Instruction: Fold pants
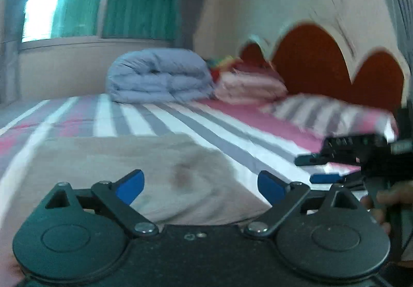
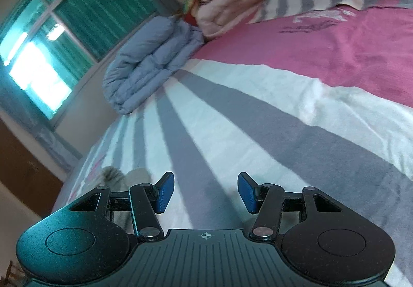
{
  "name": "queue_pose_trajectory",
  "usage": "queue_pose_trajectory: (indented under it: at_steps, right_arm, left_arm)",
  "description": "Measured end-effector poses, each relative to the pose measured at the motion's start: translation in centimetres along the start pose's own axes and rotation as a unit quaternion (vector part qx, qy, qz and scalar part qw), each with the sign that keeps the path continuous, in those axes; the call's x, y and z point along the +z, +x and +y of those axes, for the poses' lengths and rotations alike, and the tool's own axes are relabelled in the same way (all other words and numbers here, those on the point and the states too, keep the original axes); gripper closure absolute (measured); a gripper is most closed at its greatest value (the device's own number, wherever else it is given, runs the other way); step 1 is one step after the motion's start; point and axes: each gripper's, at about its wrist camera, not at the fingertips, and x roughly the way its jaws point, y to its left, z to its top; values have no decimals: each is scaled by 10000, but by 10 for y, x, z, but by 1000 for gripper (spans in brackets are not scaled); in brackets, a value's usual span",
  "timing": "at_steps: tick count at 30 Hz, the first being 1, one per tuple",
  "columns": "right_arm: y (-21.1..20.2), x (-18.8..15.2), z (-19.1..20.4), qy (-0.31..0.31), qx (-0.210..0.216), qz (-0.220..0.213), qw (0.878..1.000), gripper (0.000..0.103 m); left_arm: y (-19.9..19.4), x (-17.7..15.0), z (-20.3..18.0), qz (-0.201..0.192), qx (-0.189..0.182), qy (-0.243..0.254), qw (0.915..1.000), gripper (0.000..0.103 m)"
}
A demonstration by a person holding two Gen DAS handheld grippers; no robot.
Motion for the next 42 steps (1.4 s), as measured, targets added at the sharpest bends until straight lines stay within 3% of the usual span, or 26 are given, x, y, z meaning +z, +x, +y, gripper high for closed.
queue_pose_trajectory:
  at_steps: [2, 4, 5, 7, 9, 11, 14, 18, 20, 21, 23, 26, 29, 31, 32, 33, 34, 39, 42]
  right_arm:
    - [-2, -2, 9, -127, 381, 26, 9992, 47]
    - [0, -8, 23, -276, 899, 224, 9953, 21]
    - [2, -11, 30, -358, 1115, 288, 9927, 18]
    - [8, -19, 48, -541, 1475, 456, 9865, 18]
    - [23, -26, 61, -503, 1575, 772, 9832, 18]
    - [44, -33, 67, -346, 1466, 1156, 9818, 18]
    - [72, -39, 71, -37, 1376, 1442, 9799, 18]
    - [93, -38, 82, 112, 1325, 1475, 9801, 19]
    - [99, -39, 95, -82, 1249, 1567, 9797, 57]
    - [101, -41, 104, -303, 1101, 1648, 9797, 60]
    - [94, -41, 115, -266, 1445, 1628, 9757, 63]
    - [59, -28, 123, -214, 1938, 991, 9758, 65]
    - [36, -26, 111, -376, 1788, 471, 9820, 65]
    - [56, -35, 85, -290, 1058, 718, 9914, 65]
    - [75, -41, 68, -91, 663, 1178, 9908, 65]
    - [85, -48, 53, 112, 669, 1411, 9877, 65]
    - [83, -47, 50, 110, 830, 1303, 9879, 65]
    - [80, -48, 61, -302, 857, 1175, 9889, 63]
    - [89, -53, 53, -170, 884, 1202, 9887, 63]
  left_arm:
    - [-30, 0, 40, -186, 413, -280, 9986, 13]
    - [-53, -3, 82, -212, 876, -625, 9940, 11]
    - [-62, -6, 106, -182, 1201, -819, 9892, 11]
    - [-76, -16, 146, -10, 1812, -1275, 9752, 11]
    - [-92, -28, 180, -25, 2184, -1915, 9569, 11]
    - [-106, -47, 201, -149, 2356, -2503, 9389, 11]
    - [-107, -63, 215, -2, 2462, -3008, 9214, 11]
    - [-100, -60, 212, 115, 2254, -2689, 9364, 10]
    - [-98, -58, 209, 191, 2130, -2530, 9435, 10]
    - [-97, -58, 209, 201, 2102, -2503, 9449, 10]
    - [-99, -59, 208, 159, 2084, -2557, 9439, 10]
    - [-98, -64, 211, 149, 2141, -2705, 9385, 10]
    - [-97, -65, 213, 169, 2136, -2748, 9373, 10]
    - [-97, -65, 213, 177, 2145, -2755, 9369, 10]
    - [-97, -65, 213, 174, 2149, -2766, 9365, 10]
    - [-97, -65, 213, 176, 2155, -2780, 9359, 9]
    - [-97, -66, 213, 173, 2162, -2793, 9354, 9]
    - [-96, -64, 209, 200, 2214, -2728, 9360, 9]
    - [-92, -61, 205, 280, 2230, -2588, 9394, 9]
